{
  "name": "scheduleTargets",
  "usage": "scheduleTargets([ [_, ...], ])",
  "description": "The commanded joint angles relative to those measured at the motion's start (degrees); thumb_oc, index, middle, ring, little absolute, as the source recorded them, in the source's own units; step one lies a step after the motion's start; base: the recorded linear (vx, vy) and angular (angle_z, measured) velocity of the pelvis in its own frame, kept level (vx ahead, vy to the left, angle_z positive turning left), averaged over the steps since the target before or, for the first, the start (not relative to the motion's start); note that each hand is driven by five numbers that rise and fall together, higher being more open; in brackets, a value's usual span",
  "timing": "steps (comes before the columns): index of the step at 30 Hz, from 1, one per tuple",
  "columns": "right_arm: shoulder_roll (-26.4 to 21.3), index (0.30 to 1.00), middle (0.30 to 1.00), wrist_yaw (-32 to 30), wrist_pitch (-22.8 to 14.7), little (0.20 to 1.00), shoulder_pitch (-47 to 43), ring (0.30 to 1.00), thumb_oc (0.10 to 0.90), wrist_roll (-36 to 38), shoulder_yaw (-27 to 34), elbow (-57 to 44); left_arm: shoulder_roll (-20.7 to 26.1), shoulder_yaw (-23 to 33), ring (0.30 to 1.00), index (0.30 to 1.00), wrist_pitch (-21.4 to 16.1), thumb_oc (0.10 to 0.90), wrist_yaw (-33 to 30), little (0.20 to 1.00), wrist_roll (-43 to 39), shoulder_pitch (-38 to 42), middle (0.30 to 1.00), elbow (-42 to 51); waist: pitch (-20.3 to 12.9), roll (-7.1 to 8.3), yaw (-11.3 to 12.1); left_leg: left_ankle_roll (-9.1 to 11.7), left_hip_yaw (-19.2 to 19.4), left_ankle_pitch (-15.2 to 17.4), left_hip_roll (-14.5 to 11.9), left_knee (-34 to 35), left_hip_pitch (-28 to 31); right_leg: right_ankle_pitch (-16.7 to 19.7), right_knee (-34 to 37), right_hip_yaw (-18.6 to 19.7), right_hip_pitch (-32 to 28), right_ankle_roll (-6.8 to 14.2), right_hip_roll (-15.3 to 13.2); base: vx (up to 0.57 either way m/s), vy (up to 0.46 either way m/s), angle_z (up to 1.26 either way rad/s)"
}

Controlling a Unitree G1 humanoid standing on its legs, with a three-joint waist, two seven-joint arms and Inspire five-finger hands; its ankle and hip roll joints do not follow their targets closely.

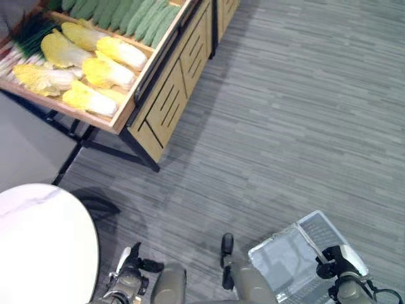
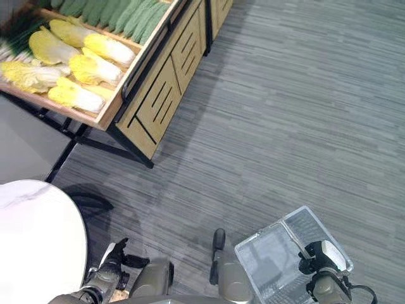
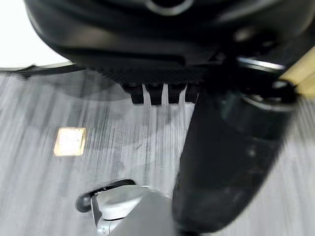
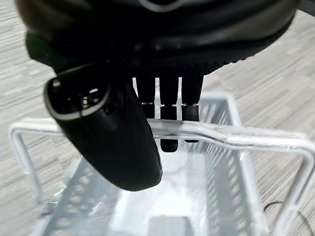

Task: Get the vegetables into the basket

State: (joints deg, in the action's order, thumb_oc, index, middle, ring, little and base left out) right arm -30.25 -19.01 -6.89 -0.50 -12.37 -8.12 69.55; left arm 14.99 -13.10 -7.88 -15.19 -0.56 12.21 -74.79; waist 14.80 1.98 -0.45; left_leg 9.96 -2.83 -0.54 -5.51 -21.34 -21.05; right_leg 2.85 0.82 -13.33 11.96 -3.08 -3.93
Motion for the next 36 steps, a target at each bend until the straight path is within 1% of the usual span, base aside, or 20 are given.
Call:
scheduleTargets([
  [1,-5.8,0.300,0.300,-5.2,-0.9,0.300,1.3,0.300,0.400,3.3,3.9,-3.4,1.2,-1.5,1.000,1.000,0.4,0.900,-1.2,1.000,1.0,-3.4,1.000,0.6,0.0,0.00,0.3,-3.6,1.0,-8.6,-2.9,16.5,-0.9,-3.8,-5.4,3.6,-3.8,9.8,-5.4,0.31,0.261,0.16],
  [3,-5.5,0.300,0.300,-5.2,-0.7,0.300,0.2,0.300,0.400,3.3,3.1,-2.0,1.3,-1.5,1.000,1.000,0.3,0.900,-1.1,1.000,0.9,-3.9,1.000,0.4,-0.8,-0.17,1.6,-2.6,-1.1,-10.8,-3.2,19.9,-1.3,-4.4,-4.5,5.7,-6.6,10.2,-5.6,0.41,0.332,-0.49],
  [4,-5.2,0.300,0.300,-4.9,-0.6,0.300,0.1,0.300,0.400,3.3,3.0,-0.7,1.3,-1.4,1.000,1.000,0.4,0.900,-1.1,1.000,0.9,-4.2,1.000,0.3,-1.1,-0.03,2.0,-2.3,-0.9,-11.3,-3.1,19.5,-1.1,-4.4,-4.2,6.2,-7.9,10.5,-6.1,0.53,0.568,-0.66],
  [5,-3.6,0.300,0.300,-4.8,-0.3,0.300,-0.2,0.300,0.400,2.3,2.2,-1.2,1.1,-0.4,1.000,1.000,0.7,0.900,-1.3,1.000,0.9,-5.1,1.000,-0.7,-2.6,1.14,2.3,-3.7,1.3,-8.8,-1.2,19.5,1.2,-2.6,-3.9,7.6,-8.1,12.3,-8.6,0.40,0.461,-0.60],
  [6,-3.6,0.300,0.300,-4.8,-0.3,0.300,-0.2,0.300,0.400,2.3,2.2,-1.2,1.1,-0.4,1.000,1.000,0.7,0.900,-1.3,1.000,0.9,-5.1,1.000,-0.8,-2.6,1.21,2.3,-3.7,1.4,-8.7,-1.1,19.5,1.2,-2.6,-3.9,7.6,-8.1,12.4,-8.7,0.34,0.451,-0.56],
  [8,-2.7,0.300,0.300,-4.8,-0.1,0.300,-1.1,0.300,0.400,2.3,1.7,-1.3,1.6,0.0,1.000,1.000,0.6,0.900,-1.2,1.000,0.6,-5.0,1.000,-0.7,-2.5,2.45,2.3,-5.1,2.8,-6.9,0.6,18.1,1.1,1.2,-4.7,8.6,-7.1,13.4,-10.7,0.15,0.284,-0.44],
  [9,-1.9,0.300,0.300,-4.6,0.1,0.300,-2.7,0.300,0.400,1.7,0.3,-1.9,2.5,0.0,1.000,1.000,0.3,0.900,-1.1,1.000,0.8,-4.9,1.000,-0.1,-1.9,3.50,2.6,-6.6,4.1,-4.9,2.1,16.3,0.9,5.8,-5.8,9.5,-5.9,14.2,-12.4,0.19,0.417,-0.46],
  [10,-1.6,0.300,0.300,-4.5,-0.1,0.300,-3.5,0.300,0.400,2.0,0.0,-1.6,2.9,0.3,1.000,1.000,0.2,0.900,-1.0,1.000,0.5,-4.8,1.000,-0.1,-1.7,3.71,2.5,-7.0,4.7,-4.2,2.7,15.7,0.9,7.9,-6.4,9.7,-5.6,14.4,-13.0,0.19,0.389,-0.45],
  [13,-0.9,0.300,0.300,-4.8,0.0,0.300,-5.4,0.300,0.400,1.8,-1.1,-2.3,3.7,1.4,1.000,1.000,0.1,0.900,-1.3,1.000,-0.2,-4.9,1.000,0.2,-1.3,4.35,2.8,-8.2,5.8,-2.7,3.4,16.0,2.2,12.5,-8.2,9.0,-4.9,15.0,-13.9,0.15,0.252,-0.16],
  [14,-0.9,0.300,0.300,-4.7,0.0,0.300,-5.6,0.300,0.400,1.7,-1.3,-2.2,4.0,1.6,1.000,1.000,0.1,0.900,-1.3,1.000,-0.1,-4.9,1.000,0.4,-1.3,4.43,3.0,-8.5,6.1,-2.6,3.5,16.4,2.7,13.1,-9.0,8.4,-4.9,15.2,-13.9,0.13,0.236,-0.14],
  [18,0.1,0.300,0.300,-4.4,-0.3,0.300,-6.6,0.300,0.400,1.7,-2.2,-1.7,4.7,2.1,1.000,1.000,0.1,0.900,-1.5,1.000,-0.5,-4.2,1.000,0.2,-1.2,4.36,3.1,-9.8,6.7,-2.0,4.2,19.2,5.9,13.4,-14.8,7.2,-3.1,15.0,-12.7,0.15,0.230,-0.18],
  [22,0.8,0.300,0.300,-4.5,-0.3,0.300,-6.9,0.300,0.400,2.2,-2.2,-1.1,4.9,2.0,1.000,1.000,0.1,0.900,-1.6,1.000,-0.8,-3.4,1.000,0.3,-1.1,4.22,2.3,-10.1,7.0,-1.7,4.8,21.1,8.3,12.4,-15.2,6.2,-1.0,14.8,-10.8,0.15,0.110,-0.02],
  [23,1.8,0.300,0.300,-4.6,-0.7,0.300,-7.1,0.300,0.400,2.9,-2.2,-0.6,4.8,1.8,1.000,1.000,0.2,0.900,-1.8,1.000,-0.7,-2.2,1.000,0.0,-0.8,3.84,1.4,-9.8,7.2,-0.8,4.6,21.8,10.6,8.8,-13.1,5.0,1.3,14.4,-8.8,0.31,0.067,-0.12],
  [25,2.3,0.300,0.300,-4.6,-0.8,0.300,-7.0,0.300,0.400,3.0,-2.4,-0.7,4.6,1.4,1.000,1.000,0.2,0.900,-2.1,1.000,-0.2,-1.4,1.000,0.0,-0.5,3.61,0.4,-9.4,7.1,0.4,4.5,21.9,12.6,6.8,-9.8,4.7,3.5,14.3,-7.3,0.30,-0.004,-0.15],
  [27,2.5,0.300,0.300,-4.5,-0.8,0.300,-7.0,0.300,0.400,3.0,-2.6,-1.0,4.6,1.3,1.000,1.000,0.3,0.900,-2.1,1.000,0.0,-1.2,1.000,0.1,-0.2,3.52,0.0,-9.3,6.8,0.9,4.5,21.6,13.4,6.8,-9.2,5.1,4.2,14.5,-7.1,0.21,-0.048,0.11],
  [28,2.9,0.300,0.300,-4.6,-0.9,0.300,-6.5,0.300,0.400,2.8,-2.9,-1.9,4.4,1.0,1.000,1.000,0.5,0.900,-2.0,1.000,0.4,-1.0,1.000,0.3,0.3,3.66,-1.1,-8.9,6.0,2.2,4.6,21.2,15.4,7.5,-6.2,6.0,5.8,14.8,-6.7,0.29,-0.083,0.29],
  [30,3.2,0.300,0.300,-4.4,-1.0,0.300,-6.2,0.300,0.400,2.6,-3.0,-2.7,4.0,0.8,1.000,1.000,0.4,0.900,-1.8,1.000,1.0,-1.2,1.000,0.2,0.5,3.65,-2.0,-8.6,5.0,3.4,4.8,20.7,17.2,8.3,-4.1,7.5,7.4,15.1,-6.3,0.33,-0.100,0.36],
  [32,3.0,0.300,0.300,-4.4,-1.0,0.300,-6.0,0.300,0.400,2.3,-3.2,-2.8,3.8,0.7,1.000,1.000,0.5,0.900,-1.8,1.000,1.2,-1.3,1.000,0.1,0.6,3.44,-2.3,-8.5,4.5,3.9,4.9,20.4,18.0,8.7,-3.5,7.9,7.6,15.2,-6.0,0.22,-0.088,0.53],
  [33,2.9,0.300,0.300,-4.3,-1.0,0.300,-5.6,0.300,0.400,1.7,-3.3,-3.3,3.3,0.6,1.000,1.000,0.6,0.900,-1.7,1.000,1.9,-1.7,1.000,-0.4,0.5,3.42,-3.0,-8.2,3.4,4.8,5.1,19.9,19.3,9.4,-2.7,9.4,8.7,15.3,-5.9,0.18,-0.091,0.40],
  [36,2.5,0.300,0.300,-4.1,-1.1,0.300,-5.0,0.300,0.400,1.3,-3.3,-3.7,2.6,1.3,1.000,1.000,1.2,0.900,-1.8,1.000,2.9,-3.0,1.000,-1.9,-0.3,3.28,-2.9,-7.2,2.4,5.6,4.5,19.9,21.7,9.4,-2.3,8.8,7.9,14.9,-5.6,0.27,-0.187,0.67],
])
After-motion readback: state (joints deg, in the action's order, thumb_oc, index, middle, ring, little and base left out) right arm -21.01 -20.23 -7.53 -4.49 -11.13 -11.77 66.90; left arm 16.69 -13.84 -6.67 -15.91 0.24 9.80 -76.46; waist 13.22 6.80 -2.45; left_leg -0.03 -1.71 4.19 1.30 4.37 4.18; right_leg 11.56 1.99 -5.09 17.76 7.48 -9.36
